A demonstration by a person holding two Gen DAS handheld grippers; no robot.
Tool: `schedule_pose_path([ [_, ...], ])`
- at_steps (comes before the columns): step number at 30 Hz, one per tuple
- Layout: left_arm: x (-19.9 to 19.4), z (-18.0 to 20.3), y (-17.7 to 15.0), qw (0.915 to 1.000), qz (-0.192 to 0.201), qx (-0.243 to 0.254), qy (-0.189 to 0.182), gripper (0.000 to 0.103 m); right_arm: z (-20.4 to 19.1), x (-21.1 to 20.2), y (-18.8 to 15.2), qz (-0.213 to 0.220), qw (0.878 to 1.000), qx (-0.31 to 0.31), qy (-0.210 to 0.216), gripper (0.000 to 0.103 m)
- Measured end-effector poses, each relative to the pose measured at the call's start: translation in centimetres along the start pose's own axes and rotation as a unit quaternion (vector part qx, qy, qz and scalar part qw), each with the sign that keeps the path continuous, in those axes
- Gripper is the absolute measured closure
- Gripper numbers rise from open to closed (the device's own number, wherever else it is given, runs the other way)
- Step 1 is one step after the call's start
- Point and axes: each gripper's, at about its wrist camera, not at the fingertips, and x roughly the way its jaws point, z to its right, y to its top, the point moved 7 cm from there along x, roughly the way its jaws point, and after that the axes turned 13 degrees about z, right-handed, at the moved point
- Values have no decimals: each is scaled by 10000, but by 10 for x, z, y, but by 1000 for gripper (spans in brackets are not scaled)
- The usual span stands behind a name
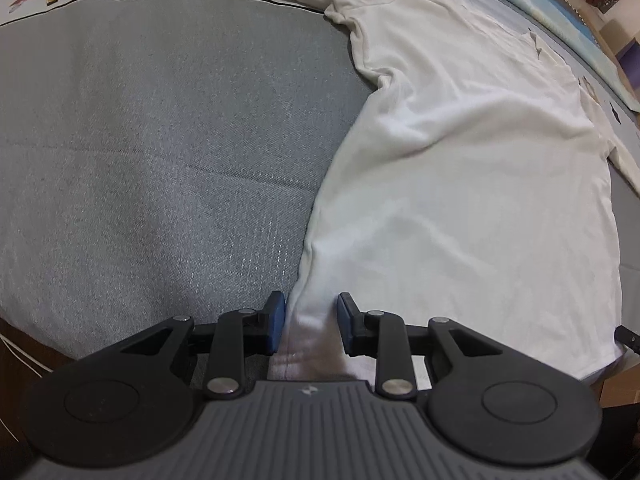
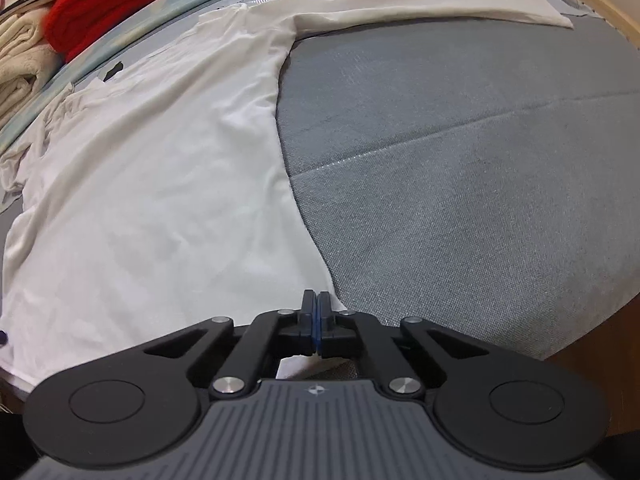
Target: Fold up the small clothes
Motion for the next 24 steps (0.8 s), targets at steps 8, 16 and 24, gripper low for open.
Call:
schedule_pose_path([
  [8, -16, 18, -10, 9989, 198, 145, -388, 97, 42, -19, 15, 433, 9934, 329, -1009, 103],
  [16, -25, 7, -11, 9991, 393, -90, 118, 76, 13, -18, 5, 163, 9972, 549, 473, 75],
  [24, -24, -2, -5, 9985, 407, -270, 256, 76, 12, -10, 5, 216, 9994, 278, -59, 66],
])
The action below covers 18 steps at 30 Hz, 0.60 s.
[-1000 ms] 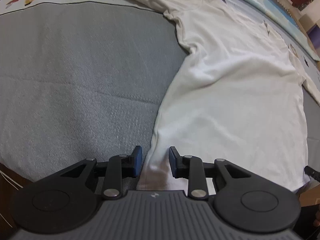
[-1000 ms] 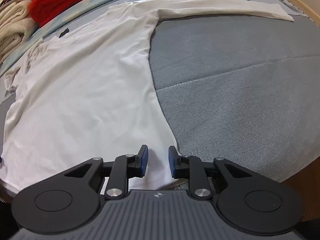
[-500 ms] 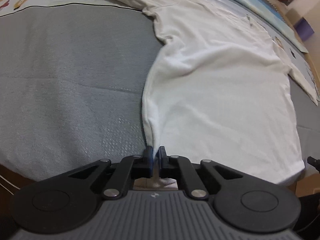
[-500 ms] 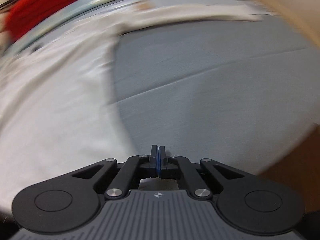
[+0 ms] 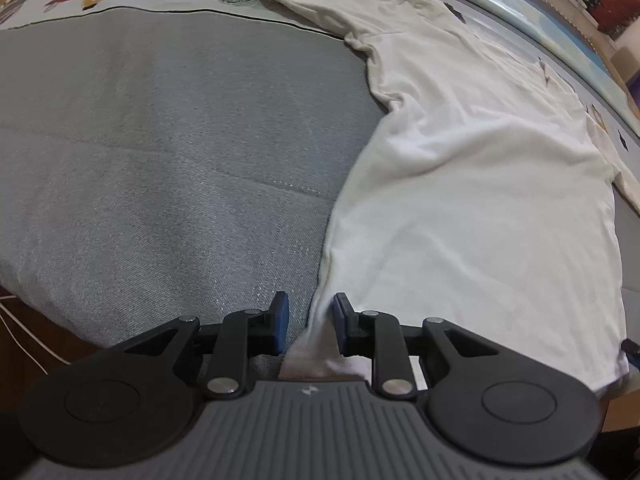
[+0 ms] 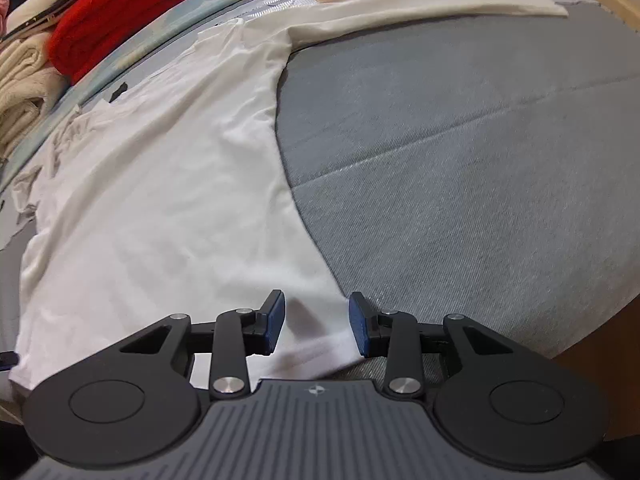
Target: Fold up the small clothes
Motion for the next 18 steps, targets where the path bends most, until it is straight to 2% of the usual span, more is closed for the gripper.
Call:
schedule_pose_path([
  [3, 0, 0, 1, 10000, 12, -16, 13, 76, 9, -2, 3, 110, 9996, 95, -237, 66],
  [9, 6, 4, -2, 9999, -101, 80, -34, 76, 2, 3, -4, -26, 9995, -298, -74, 63],
  [10, 8, 6, -2, 9998, -124, 138, -45, 76, 0, 3, -5, -31, 9994, -336, -38, 68],
  [11, 8, 8, -3, 9997, -131, 191, -43, 77, -2, 3, -5, -39, 9993, -371, -5, 86],
  [12, 9, 10, -4, 9996, -130, 242, -39, 77, -4, 4, -5, -57, 9992, -392, 8, 97],
  [13, 9, 11, -5, 9995, -137, 285, -50, 78, -4, 3, -4, -53, 9993, -373, 19, 98],
  [16, 8, 16, -5, 9991, -74, 380, -179, 97, -4, -1, -1, 56, 9993, -367, -44, 100],
  [18, 4, 24, -5, 9980, -19, 436, -457, 97, 4, -9, 9, 289, 9986, -323, -316, 100],
])
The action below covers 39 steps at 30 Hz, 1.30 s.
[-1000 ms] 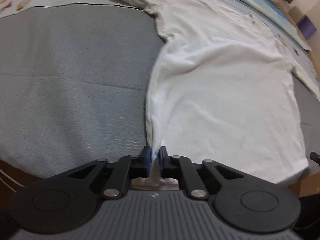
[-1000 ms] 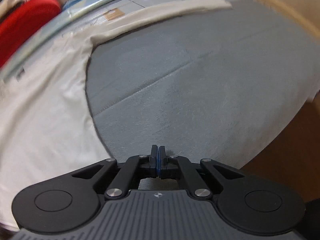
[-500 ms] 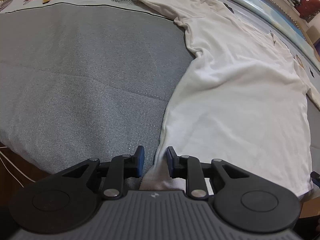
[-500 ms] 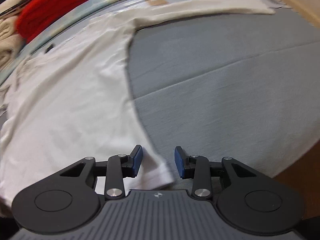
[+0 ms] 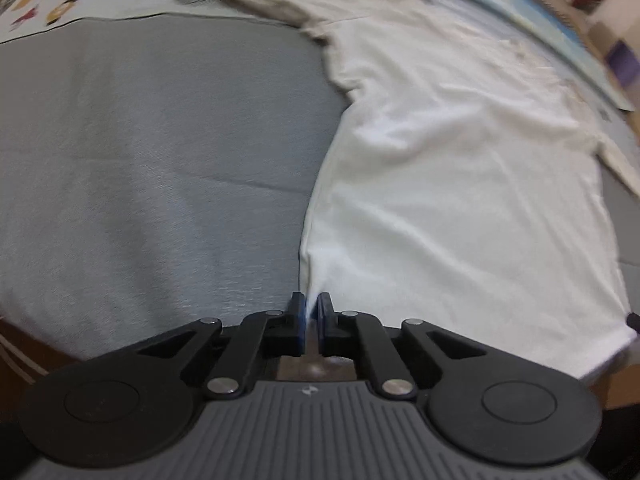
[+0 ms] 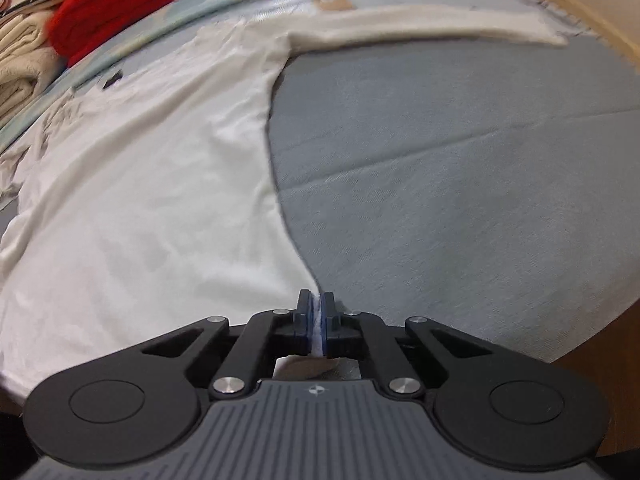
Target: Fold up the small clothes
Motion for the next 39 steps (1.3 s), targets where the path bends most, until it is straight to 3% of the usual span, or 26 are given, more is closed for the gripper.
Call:
schedule_pose_path([
  [2, -3, 8, -1, 9998, 24, 162, -148, 98, 16, -3, 5, 36, 9992, 207, -354, 101],
  [4, 0, 8, -7, 9993, -108, 364, 15, 98, 25, 1, 0, -197, 9976, 402, -534, 101],
  [7, 3, -3, -13, 9981, -322, 395, 358, 98, 7, 7, -10, -599, 9980, 111, -188, 100],
  [13, -1, 3, -14, 9972, -252, 539, 443, 95, 3, 4, -5, -562, 9982, 179, -126, 98],
  [18, -16, 13, 8, 9976, 484, 464, 167, 85, 1, -9, 14, 89, 9993, 96, -343, 90],
  [21, -10, 27, 3, 9973, 340, 638, -82, 84, -9, -16, 24, 428, 9991, 14, -53, 88],
  [24, 9, 36, -22, 9930, -320, 1133, 66, 77, -25, -3, 11, -37, 9993, -304, 199, 73],
  [26, 6, 42, -19, 9915, -143, 1284, 117, 77, -32, 9, -5, -471, 9970, -596, 160, 70],
  [28, -2, 42, -8, 9938, 158, 1095, 53, 75, -38, 4, 2, -239, 9969, -745, 122, 70],
  [33, -17, 43, 11, 9937, 679, 879, 110, 68, -49, -19, 33, 633, 9959, -312, 573, 69],
  [39, -36, 59, 32, 9848, 1327, 1104, 214, 43, -80, -45, 68, 1560, 9828, -401, 907, 63],
])
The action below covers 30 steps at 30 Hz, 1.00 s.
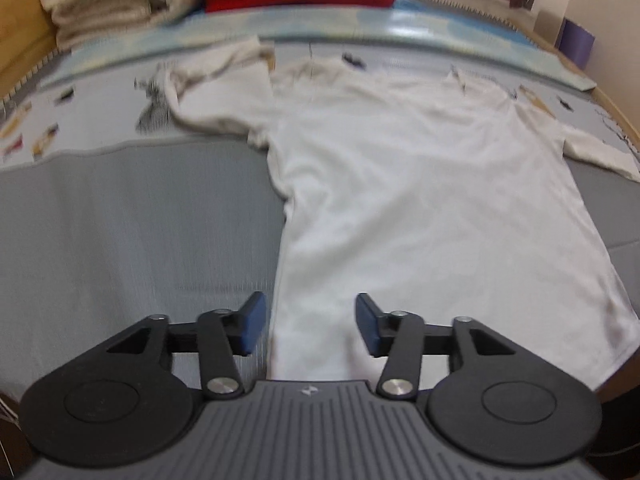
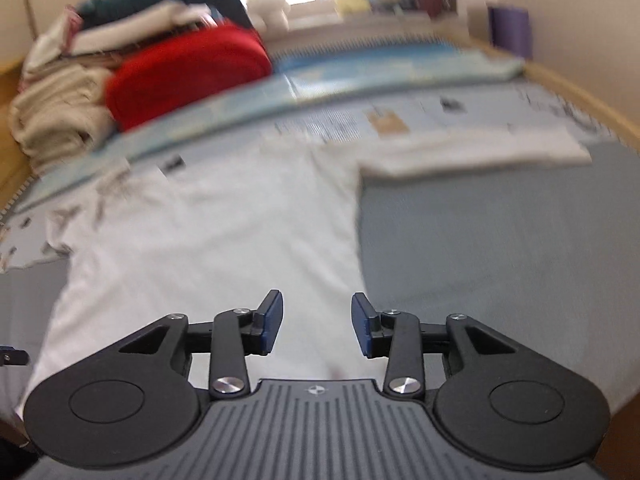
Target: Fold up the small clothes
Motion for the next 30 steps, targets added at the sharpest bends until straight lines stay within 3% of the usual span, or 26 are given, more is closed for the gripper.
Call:
schedule_pose_path([
  [4, -7, 6, 12, 9994, 304, 168, 77, 33, -24, -3, 21, 410, 9989, -42, 209, 63],
  [11, -19, -2, 36, 9968, 654, 78, 459, 32, -70, 4, 56, 1012, 9933, -238, 499, 63],
  [16, -31, -10, 66, 9927, 1000, -180, 650, 31, -101, 10, 83, 1113, 9898, -267, 843, 63],
  [18, -35, -12, 80, 9913, 1114, -362, 605, 30, -115, 13, 98, 1160, 9875, -343, 1010, 60],
  [20, -38, -12, 96, 9906, 1146, -646, 370, 30, -129, 17, 114, 1247, 9849, -458, 1110, 49],
  [22, -37, -11, 115, 9907, 1177, -638, 262, 30, -141, 25, 131, 1364, 9824, -519, 1165, 44],
  [25, -29, -14, 147, 9879, 1377, -428, 575, 29, -157, 44, 157, 1412, 9797, -483, 1335, 42],
  [30, 7, -25, 202, 9829, 1617, -494, 730, 29, -174, 90, 199, 1304, 9784, -650, 1467, 42],
])
